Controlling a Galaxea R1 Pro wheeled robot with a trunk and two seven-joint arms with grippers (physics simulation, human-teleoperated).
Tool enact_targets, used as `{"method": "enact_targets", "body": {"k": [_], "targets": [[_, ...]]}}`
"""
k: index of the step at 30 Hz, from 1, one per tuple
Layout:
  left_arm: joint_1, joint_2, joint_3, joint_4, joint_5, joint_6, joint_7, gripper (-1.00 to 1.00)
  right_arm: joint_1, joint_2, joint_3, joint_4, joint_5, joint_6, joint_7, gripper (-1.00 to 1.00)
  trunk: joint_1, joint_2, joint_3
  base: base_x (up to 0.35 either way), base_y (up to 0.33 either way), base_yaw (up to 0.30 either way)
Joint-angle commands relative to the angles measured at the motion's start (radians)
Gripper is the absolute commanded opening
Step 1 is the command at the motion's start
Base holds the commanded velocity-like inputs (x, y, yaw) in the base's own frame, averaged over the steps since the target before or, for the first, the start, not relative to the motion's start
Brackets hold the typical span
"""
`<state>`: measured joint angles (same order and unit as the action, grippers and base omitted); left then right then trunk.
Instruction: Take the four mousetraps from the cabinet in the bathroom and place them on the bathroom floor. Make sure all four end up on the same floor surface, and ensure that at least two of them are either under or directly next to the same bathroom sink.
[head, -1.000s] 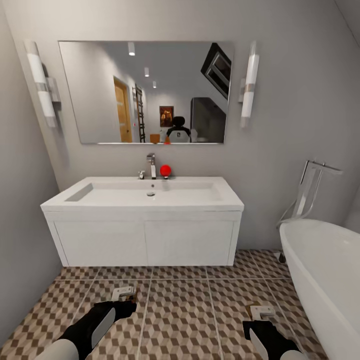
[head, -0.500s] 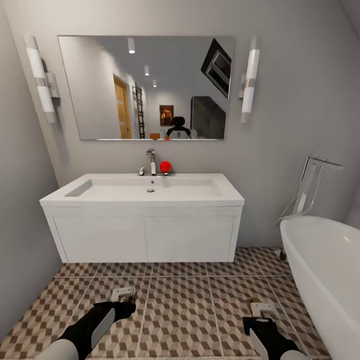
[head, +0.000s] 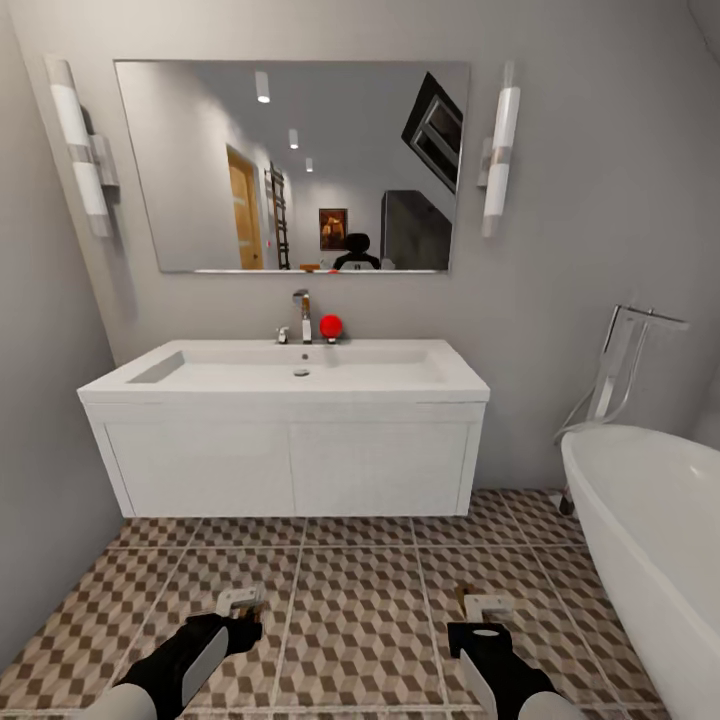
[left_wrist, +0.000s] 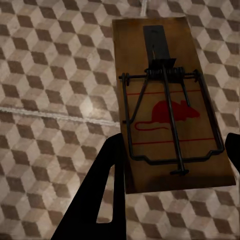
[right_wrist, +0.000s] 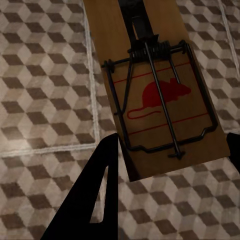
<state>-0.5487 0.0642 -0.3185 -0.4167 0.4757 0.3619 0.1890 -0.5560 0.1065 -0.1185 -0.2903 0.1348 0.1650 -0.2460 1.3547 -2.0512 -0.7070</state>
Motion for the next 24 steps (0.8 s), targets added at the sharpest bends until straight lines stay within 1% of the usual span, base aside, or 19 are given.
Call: {"method": "enact_targets", "body": {"k": [1,6,14,20,24], "targets": [[0.0,0.003,-0.008,0.002,0.009,0.003,0.01,-1.0,0.0,0.002,-0.007,-0.002,0.009,0.003,-0.001,-1.0,0.004,-0.008,-0.004,0.0,0.0,0.0],[0.0,0.005,-0.008,0.017,0.006,0.001,0.01,-1.0,-0.001,0.002,-0.006,0.0,0.007,-0.026,-0.001,-1.0,0.023,-0.043,-0.02,0.0,0.0,0.0],[0.0,0.007,-0.008,0.02,0.004,-0.002,0.01,-1.0,-0.001,-0.001,-0.006,0.0,0.006,-0.042,-0.001,-1.0,0.054,-0.099,-0.045,0.0,0.0,0.0],[0.0,0.008,-0.008,0.019,0.004,-0.046,0.009,-1.0,0.0,-0.003,-0.006,0.0,0.006,-0.05,-0.001,-1.0,0.077,-0.141,-0.064,0.0,0.0,0.0],[0.0,0.008,-0.008,0.019,0.004,-0.057,0.009,-1.0,-0.001,-0.004,-0.006,0.0,0.005,-0.051,-0.001,-1.0,0.092,-0.169,-0.076,0.0,0.0,0.0]]}}
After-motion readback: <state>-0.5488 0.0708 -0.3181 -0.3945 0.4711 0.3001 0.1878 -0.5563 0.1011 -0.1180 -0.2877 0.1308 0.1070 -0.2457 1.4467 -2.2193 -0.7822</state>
